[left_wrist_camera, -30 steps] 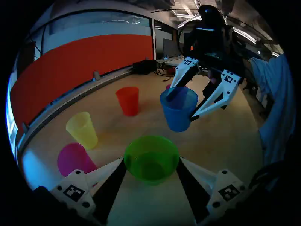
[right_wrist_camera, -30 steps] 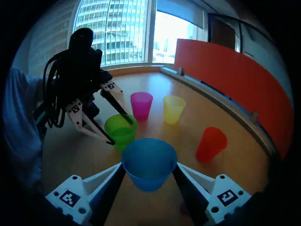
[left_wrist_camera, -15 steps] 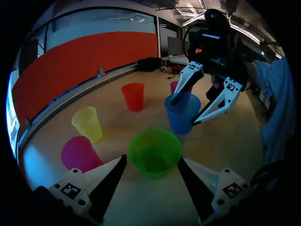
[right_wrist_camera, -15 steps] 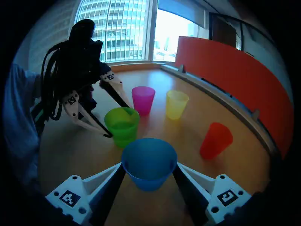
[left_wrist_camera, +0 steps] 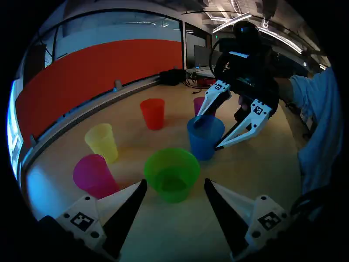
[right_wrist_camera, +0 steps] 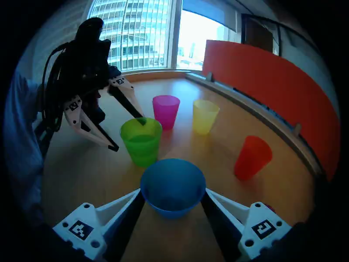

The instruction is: Pour water

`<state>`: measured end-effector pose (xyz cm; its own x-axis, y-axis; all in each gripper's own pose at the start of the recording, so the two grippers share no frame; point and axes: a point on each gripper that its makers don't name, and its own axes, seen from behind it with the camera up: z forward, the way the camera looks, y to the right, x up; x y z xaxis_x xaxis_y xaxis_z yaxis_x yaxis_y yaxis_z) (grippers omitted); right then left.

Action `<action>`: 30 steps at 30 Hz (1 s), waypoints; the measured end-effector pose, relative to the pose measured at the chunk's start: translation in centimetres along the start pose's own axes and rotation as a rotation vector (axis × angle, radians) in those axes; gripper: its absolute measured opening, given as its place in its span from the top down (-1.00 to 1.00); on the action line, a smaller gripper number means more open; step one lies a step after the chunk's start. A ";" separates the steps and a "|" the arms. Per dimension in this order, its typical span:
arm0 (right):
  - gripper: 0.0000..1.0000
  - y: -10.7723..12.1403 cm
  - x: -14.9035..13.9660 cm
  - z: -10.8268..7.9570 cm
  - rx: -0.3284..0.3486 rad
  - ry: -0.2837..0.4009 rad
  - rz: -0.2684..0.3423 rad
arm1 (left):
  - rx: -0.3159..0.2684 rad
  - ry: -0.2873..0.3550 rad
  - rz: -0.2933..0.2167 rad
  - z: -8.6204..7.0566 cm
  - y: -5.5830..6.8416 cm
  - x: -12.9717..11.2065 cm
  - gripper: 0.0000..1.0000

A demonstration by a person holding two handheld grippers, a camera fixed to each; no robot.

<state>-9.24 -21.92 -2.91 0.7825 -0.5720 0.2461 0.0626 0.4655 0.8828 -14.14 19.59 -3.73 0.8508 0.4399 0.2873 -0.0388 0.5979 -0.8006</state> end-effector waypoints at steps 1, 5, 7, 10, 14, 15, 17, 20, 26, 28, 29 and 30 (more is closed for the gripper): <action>-0.80 0.1 -0.1 0.0 -0.002 -0.001 0.003 | 0.002 0.001 0.000 -0.1 0.0 0.0 -0.95; -0.81 0.3 -0.4 -0.2 -0.011 -0.007 0.011 | 0.008 0.007 -0.004 -0.6 0.0 0.1 -0.95; -0.85 0.3 -0.5 -0.2 -0.015 -0.009 0.009 | 0.009 0.010 -0.011 -0.8 0.1 0.2 -0.95; -1.00 0.3 -0.6 -0.4 -0.018 -0.012 0.004 | 0.011 0.015 -0.023 -1.0 0.1 0.3 -0.95; -1.00 0.3 -0.6 -0.8 -0.021 -0.014 -0.003 | 0.018 0.021 -0.032 -1.4 -0.1 0.4 -0.95; -1.00 0.3 -0.6 -1.0 -0.023 -0.014 -0.004 | 0.020 0.022 -0.033 -1.5 -0.1 0.4 -0.95; -1.00 0.5 -0.5 -1.4 -0.030 -0.011 -0.008 | 0.026 0.026 -0.031 -1.8 -0.2 0.5 -0.95; -1.00 0.7 -0.3 -2.1 -0.040 -0.006 -0.011 | 0.034 0.033 -0.033 -2.2 -0.3 0.6 -0.95; -1.00 0.9 -0.4 -3.5 -0.060 -0.001 -0.013 | 0.055 0.051 -0.046 -3.0 -0.6 1.0 -0.95; -1.00 0.9 -0.5 -3.9 -0.065 0.002 -0.013 | 0.060 0.058 -0.052 -3.4 -0.7 1.1 -0.95; -1.00 0.9 -0.6 -4.2 -0.068 0.003 -0.012 | 0.063 0.062 -0.055 -3.6 -0.8 1.1 -0.95; -1.00 0.9 -0.6 -4.4 -0.070 0.004 -0.012 | 0.066 0.065 -0.058 -3.8 -0.8 1.2 -0.95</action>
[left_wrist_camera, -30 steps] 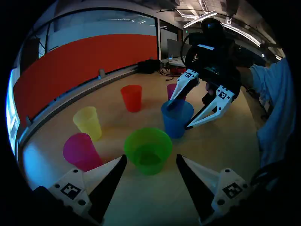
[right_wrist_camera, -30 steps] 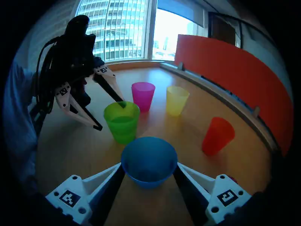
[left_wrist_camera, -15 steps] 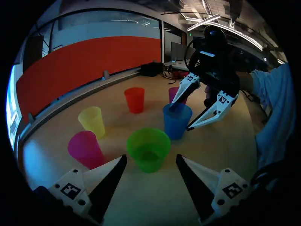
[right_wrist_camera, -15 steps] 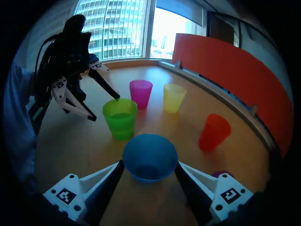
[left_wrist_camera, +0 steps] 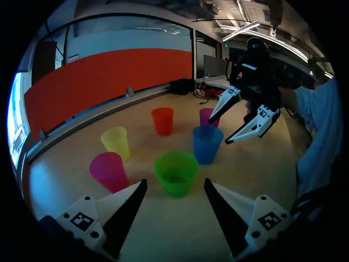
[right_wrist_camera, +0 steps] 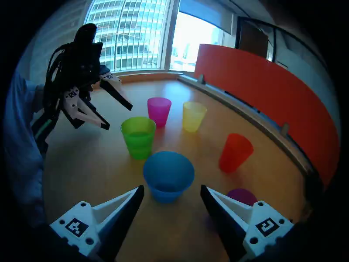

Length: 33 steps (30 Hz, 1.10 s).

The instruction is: Pour water

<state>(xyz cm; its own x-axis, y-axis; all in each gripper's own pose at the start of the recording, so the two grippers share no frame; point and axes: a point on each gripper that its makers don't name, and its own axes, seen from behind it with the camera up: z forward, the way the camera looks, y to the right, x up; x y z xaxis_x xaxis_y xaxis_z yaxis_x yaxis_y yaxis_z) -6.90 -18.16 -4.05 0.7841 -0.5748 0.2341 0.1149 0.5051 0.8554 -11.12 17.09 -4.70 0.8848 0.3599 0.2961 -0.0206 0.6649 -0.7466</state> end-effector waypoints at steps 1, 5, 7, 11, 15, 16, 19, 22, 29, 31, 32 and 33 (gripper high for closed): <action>-1.00 0.0 0.0 -0.3 -0.002 0.001 0.001 | 0.002 0.003 -0.003 -0.2 0.0 0.1 -0.95; -1.00 0.0 -0.2 -1.3 -0.013 0.006 0.005 | 0.014 0.016 -0.013 -0.8 -0.3 0.4 -0.95; -1.00 0.1 -0.2 -1.7 -0.020 0.010 0.009 | 0.021 0.022 -0.016 -1.0 -0.4 0.5 -0.95; -1.00 0.2 -0.3 -2.4 -0.035 0.020 0.023 | 0.040 0.032 -0.019 -1.3 -0.6 0.7 -0.95; -1.00 0.4 -0.2 -3.1 -0.056 0.038 0.037 | 0.067 0.053 -0.018 -1.7 -0.8 1.1 -0.95; -1.00 0.6 -0.1 -3.3 -0.065 0.046 0.042 | 0.075 0.061 -0.021 -1.9 -1.0 1.3 -0.95; -1.00 0.9 0.3 -3.9 -0.091 0.074 0.061 | 0.104 0.091 -0.035 -2.4 -1.6 1.9 -0.95; -1.00 1.3 0.7 -4.6 -0.117 0.104 0.085 | 0.143 0.128 -0.052 -3.0 -2.4 2.5 -0.95; -1.00 2.4 1.6 -6.6 -0.208 0.177 0.134 | 0.259 0.203 -0.080 -4.8 -4.5 3.6 -0.95; -1.00 2.9 2.0 -7.3 -0.241 0.202 0.144 | 0.288 0.221 -0.087 -5.3 -5.0 3.8 -0.95; -1.00 3.1 2.2 -7.7 -0.262 0.216 0.149 | 0.306 0.230 -0.091 -5.6 -5.4 4.0 -0.95; -1.00 3.4 2.3 -8.1 -0.281 0.228 0.154 | 0.323 0.238 -0.093 -5.8 -5.7 4.1 -0.95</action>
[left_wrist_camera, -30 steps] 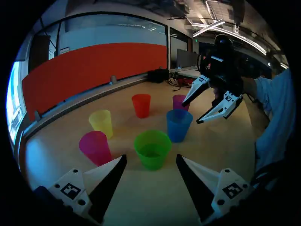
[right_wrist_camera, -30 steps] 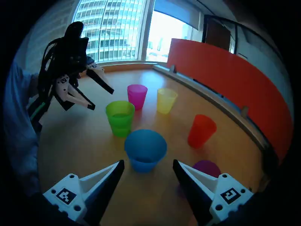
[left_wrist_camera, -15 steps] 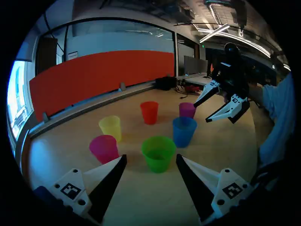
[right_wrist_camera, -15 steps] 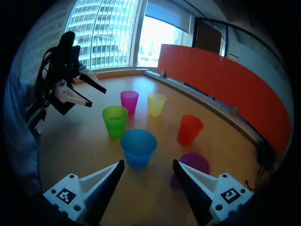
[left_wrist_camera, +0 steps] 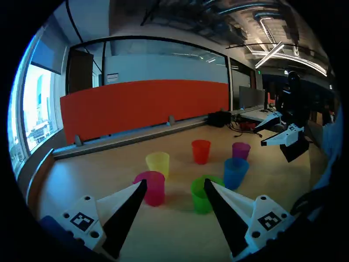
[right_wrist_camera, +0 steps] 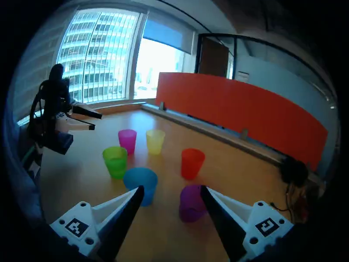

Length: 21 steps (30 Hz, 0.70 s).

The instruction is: Pour water

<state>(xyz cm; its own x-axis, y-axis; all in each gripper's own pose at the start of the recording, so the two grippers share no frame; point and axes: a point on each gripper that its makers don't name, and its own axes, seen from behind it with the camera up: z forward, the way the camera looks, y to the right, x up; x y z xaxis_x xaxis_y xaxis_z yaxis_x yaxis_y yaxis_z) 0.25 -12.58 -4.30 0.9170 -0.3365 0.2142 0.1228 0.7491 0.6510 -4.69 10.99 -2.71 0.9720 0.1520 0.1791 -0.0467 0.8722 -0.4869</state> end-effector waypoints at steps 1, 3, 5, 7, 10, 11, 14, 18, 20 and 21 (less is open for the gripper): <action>-1.00 0.4 0.2 -0.2 -0.022 0.012 0.005 | 0.020 0.008 0.001 -0.1 -0.4 0.2 -0.95; -1.00 1.2 0.7 -0.5 -0.067 0.038 0.016 | 0.063 0.025 0.004 -0.3 -1.2 0.6 -0.95; -1.00 1.8 1.0 -0.9 -0.106 0.062 0.022 | 0.100 0.048 0.011 -0.6 -1.7 1.2 -0.95; -1.00 2.4 1.3 -1.3 -0.143 0.083 0.026 | 0.129 0.071 0.016 -0.9 -2.1 1.7 -0.95; -1.00 3.3 1.9 -2.0 -0.201 0.118 0.031 | 0.174 0.107 0.024 -1.4 -2.8 2.5 -0.96; -1.00 3.7 2.1 -2.2 -0.223 0.133 0.034 | 0.192 0.120 0.028 -1.7 -3.1 2.9 -0.95; -1.00 4.7 3.0 -3.0 -0.278 0.179 0.051 | 0.243 0.158 0.040 -2.4 -3.8 3.9 -0.95; -1.00 6.2 4.3 -4.1 -0.348 0.239 0.076 | 0.290 0.200 0.043 -3.2 -4.4 4.9 -0.95; -1.00 7.0 4.9 -4.7 -0.388 0.272 0.087 | 0.309 0.214 0.039 -3.5 -4.6 5.2 -0.95; -1.00 7.3 5.2 -5.0 -0.408 0.286 0.093 | 0.318 0.220 0.037 -3.6 -4.7 5.4 -0.95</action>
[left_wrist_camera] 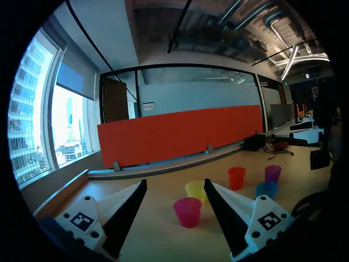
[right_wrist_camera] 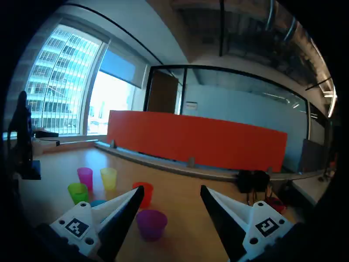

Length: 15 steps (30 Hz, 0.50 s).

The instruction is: Pour water

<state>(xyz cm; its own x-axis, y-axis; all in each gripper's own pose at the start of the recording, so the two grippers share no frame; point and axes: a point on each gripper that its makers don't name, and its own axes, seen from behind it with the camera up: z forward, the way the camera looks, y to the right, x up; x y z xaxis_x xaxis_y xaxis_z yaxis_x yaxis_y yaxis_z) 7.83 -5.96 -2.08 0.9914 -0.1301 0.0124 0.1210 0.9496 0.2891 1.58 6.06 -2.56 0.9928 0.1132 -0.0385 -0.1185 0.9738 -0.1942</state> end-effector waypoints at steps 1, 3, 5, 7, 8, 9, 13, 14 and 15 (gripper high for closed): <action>-1.00 0.4 0.3 -0.1 -0.021 0.013 0.007 | 0.009 0.006 0.000 0.0 -0.1 0.2 -0.95; -1.00 1.3 0.9 -0.2 -0.065 0.039 0.021 | 0.030 0.019 -0.001 -0.1 -0.4 0.5 -0.96; -1.00 2.0 1.4 -0.4 -0.106 0.062 0.033 | 0.055 0.031 -0.002 -0.3 -0.9 0.8 -0.95; -1.00 2.7 1.7 -0.5 -0.144 0.081 0.046 | 0.076 0.040 -0.006 -0.4 -1.2 1.2 -0.95; -1.00 3.0 1.8 -0.6 -0.164 0.091 0.054 | 0.086 0.045 -0.010 -0.5 -1.4 1.4 -0.95; -1.00 3.4 1.9 -0.6 -0.182 0.099 0.060 | 0.093 0.049 -0.014 -0.5 -1.5 1.5 -0.95; -1.00 4.5 1.6 -0.9 -0.241 0.109 0.088 | 0.106 0.057 -0.032 -0.5 -1.7 1.6 -0.95; -1.00 4.7 1.4 -1.0 -0.256 0.109 0.095 | 0.112 0.056 -0.037 -0.5 -1.8 1.5 -0.95; -1.00 5.0 1.2 -1.1 -0.267 0.108 0.101 | 0.118 0.055 -0.040 -0.5 -1.9 1.5 -0.94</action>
<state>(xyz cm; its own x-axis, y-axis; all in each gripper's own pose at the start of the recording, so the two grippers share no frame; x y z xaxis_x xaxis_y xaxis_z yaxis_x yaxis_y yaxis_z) 9.71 -1.10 -1.64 0.9969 -0.0136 -0.0772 0.0159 0.9994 0.0291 3.25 4.31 -2.73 0.9940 0.0661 -0.0871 -0.0732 0.9941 -0.0805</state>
